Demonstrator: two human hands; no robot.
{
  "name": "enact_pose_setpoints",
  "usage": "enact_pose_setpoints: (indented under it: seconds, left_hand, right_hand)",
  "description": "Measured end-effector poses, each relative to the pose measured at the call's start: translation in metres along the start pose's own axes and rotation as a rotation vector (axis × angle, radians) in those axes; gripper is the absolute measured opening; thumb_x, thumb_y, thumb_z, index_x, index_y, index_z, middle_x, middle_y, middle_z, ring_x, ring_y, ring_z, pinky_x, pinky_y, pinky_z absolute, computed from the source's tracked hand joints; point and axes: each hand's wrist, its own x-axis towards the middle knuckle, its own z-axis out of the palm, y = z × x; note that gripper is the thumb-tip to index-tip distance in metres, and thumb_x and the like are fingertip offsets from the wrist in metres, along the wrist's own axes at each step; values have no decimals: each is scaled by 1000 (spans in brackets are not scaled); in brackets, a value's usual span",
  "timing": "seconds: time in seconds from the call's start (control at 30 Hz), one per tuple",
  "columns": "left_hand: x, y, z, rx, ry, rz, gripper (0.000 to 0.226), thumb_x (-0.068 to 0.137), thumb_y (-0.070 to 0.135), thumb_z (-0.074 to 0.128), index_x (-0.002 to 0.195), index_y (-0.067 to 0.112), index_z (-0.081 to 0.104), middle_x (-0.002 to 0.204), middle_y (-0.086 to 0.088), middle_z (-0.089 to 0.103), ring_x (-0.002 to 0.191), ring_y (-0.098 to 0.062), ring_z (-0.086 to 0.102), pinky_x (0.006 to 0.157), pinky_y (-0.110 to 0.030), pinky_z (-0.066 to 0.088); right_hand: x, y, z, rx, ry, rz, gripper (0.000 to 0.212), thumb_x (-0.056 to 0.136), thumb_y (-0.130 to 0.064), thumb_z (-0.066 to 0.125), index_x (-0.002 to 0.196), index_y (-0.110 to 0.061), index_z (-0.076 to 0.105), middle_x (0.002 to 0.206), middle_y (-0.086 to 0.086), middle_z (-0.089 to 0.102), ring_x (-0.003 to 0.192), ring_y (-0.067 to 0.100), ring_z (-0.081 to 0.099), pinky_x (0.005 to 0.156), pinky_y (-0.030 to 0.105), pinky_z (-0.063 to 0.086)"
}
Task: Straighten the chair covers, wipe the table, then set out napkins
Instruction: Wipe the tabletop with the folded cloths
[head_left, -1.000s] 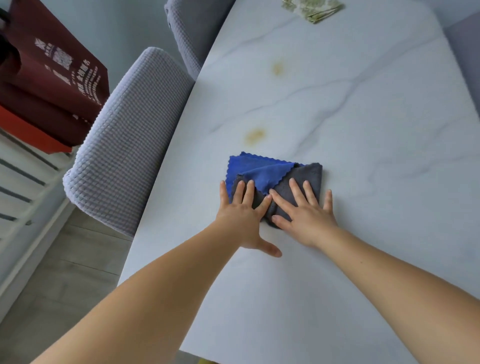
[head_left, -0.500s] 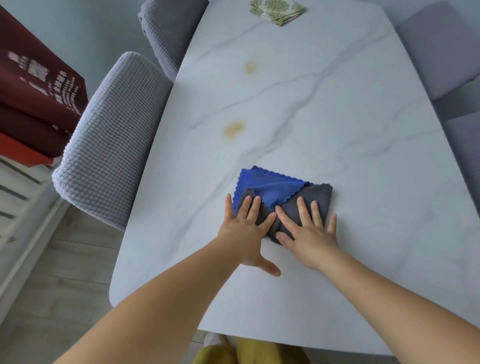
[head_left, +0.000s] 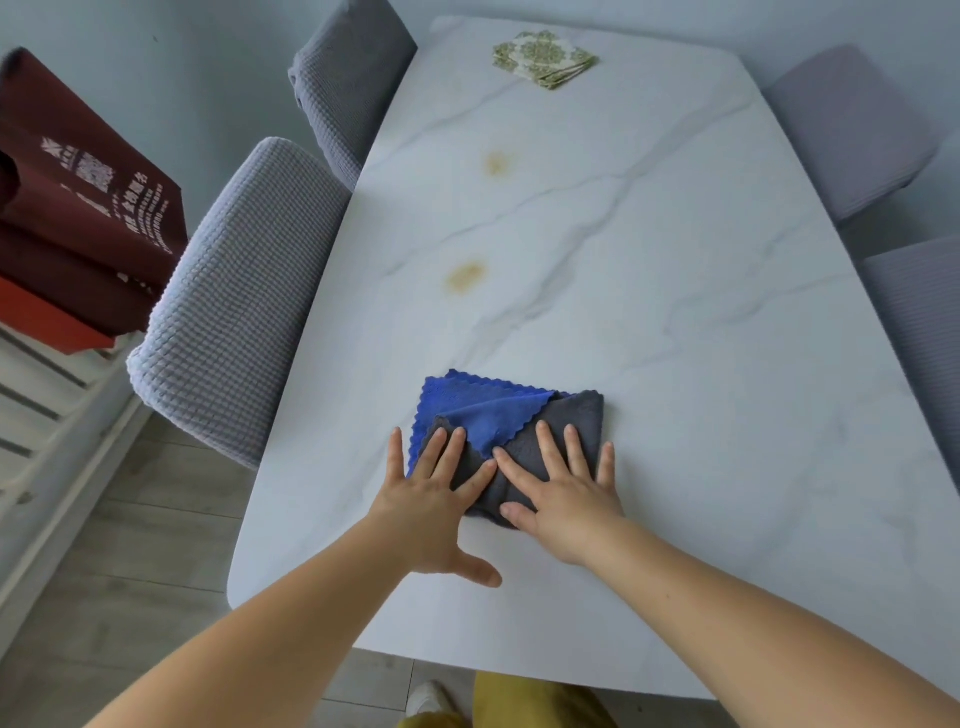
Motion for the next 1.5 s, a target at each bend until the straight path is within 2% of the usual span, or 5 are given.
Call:
enact_pose_setpoints:
  seconds: [0.43, 0.77, 0.93, 1.23, 1.5]
  left_hand:
    - [51, -16, -35, 2, -23, -57, 116, 56, 94, 34, 141, 40, -23, 154, -11, -26, 140, -29, -27, 98, -65, -27]
    - [135, 28, -83, 45, 17, 71, 116, 58, 92, 38, 146, 37, -15, 154, -12, -24, 140, -30, -27, 96, -63, -29]
    - [185, 30, -106, 56, 34, 90, 117, 57, 93, 36, 145, 39, -17, 155, -11, -24, 141, -29, -26, 98, -64, -27]
    - [269, -7, -150, 22, 80, 27, 117, 52, 96, 28, 144, 40, -16, 156, -8, -20, 142, -26, -24, 98, -65, -25]
    - [305, -46, -170, -109, 92, -93, 121, 48, 97, 29, 145, 39, -13, 157, -3, -20, 142, -22, -23, 97, -65, -26]
  right_hand:
    - [50, 26, -23, 9, 58, -37, 62, 89, -68, 19, 135, -58, -21, 153, -2, -32, 139, 29, -32, 101, 63, -22]
    - [62, 104, -37, 122, 71, 170, 61, 89, -69, 19, 137, -57, -18, 155, -3, -28, 141, 27, -27, 105, 64, -16]
    - [96, 134, -57, 175, 69, 230, 61, 89, -69, 20, 137, -58, -16, 155, -3, -27, 141, 28, -27, 105, 64, -14]
    - [186, 163, -108, 181, 111, 237, 61, 88, -69, 20, 137, -59, -14, 156, -1, -23, 141, 31, -25, 105, 65, -13]
    - [253, 154, -146, 177, 117, 226, 60, 89, -68, 21, 137, -59, -13, 156, -2, -24, 141, 31, -24, 105, 66, -12]
